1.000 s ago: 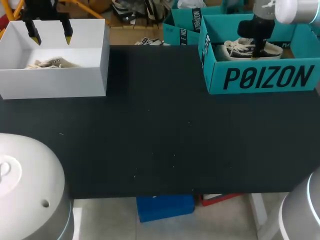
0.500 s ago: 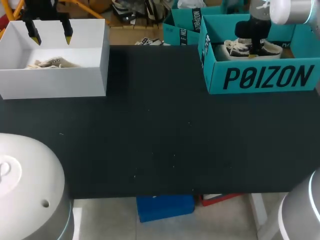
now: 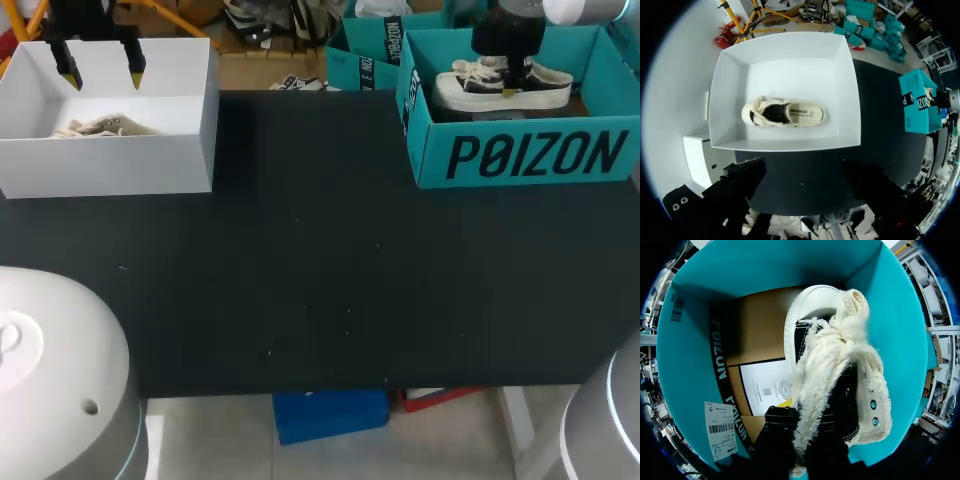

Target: Take the shoe out of the shoebox, open the shoe tongue, remove and reinsert the insole, then place the shoe into the shoebox

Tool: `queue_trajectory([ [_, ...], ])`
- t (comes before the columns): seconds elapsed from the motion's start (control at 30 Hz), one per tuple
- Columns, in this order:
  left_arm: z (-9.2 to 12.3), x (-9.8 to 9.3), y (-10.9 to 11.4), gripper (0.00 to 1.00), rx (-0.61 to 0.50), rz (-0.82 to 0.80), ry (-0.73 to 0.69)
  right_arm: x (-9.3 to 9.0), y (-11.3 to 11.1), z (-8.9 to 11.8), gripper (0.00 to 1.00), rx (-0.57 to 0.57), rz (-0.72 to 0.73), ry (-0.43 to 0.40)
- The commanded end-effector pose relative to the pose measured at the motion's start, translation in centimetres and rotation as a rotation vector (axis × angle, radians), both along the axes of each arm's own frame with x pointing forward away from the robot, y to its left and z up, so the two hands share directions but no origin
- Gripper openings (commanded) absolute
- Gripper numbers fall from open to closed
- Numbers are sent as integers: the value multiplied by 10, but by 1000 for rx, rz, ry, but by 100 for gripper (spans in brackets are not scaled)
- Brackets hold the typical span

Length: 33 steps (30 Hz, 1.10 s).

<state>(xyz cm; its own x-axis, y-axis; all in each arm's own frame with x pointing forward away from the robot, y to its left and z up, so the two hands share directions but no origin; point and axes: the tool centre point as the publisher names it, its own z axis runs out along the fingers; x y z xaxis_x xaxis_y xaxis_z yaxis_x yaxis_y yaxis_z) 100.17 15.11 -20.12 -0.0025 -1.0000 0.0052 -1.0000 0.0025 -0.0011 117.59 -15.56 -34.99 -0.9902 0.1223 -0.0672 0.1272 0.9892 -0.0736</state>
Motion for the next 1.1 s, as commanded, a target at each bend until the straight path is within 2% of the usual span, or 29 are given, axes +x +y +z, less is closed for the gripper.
queue_trajectory([
  [0.03, 1, -1, -1, 100, 3, 1, 1, -24, 0, 34, 0, -20, -4, -50],
  [0.7, 1, -1, -1, 100, 3, 1, 1, -70, -6, 134, 0, -114, 33, -175],
  [0.9, 1, -1, -1, 100, 3, 1, 1, -92, 11, 157, 0, -148, 38, -187],
  [1.1, 1, -1, -1, 100, 3, 1, 1, -113, 46, 185, 0, -181, -6, -216],
])
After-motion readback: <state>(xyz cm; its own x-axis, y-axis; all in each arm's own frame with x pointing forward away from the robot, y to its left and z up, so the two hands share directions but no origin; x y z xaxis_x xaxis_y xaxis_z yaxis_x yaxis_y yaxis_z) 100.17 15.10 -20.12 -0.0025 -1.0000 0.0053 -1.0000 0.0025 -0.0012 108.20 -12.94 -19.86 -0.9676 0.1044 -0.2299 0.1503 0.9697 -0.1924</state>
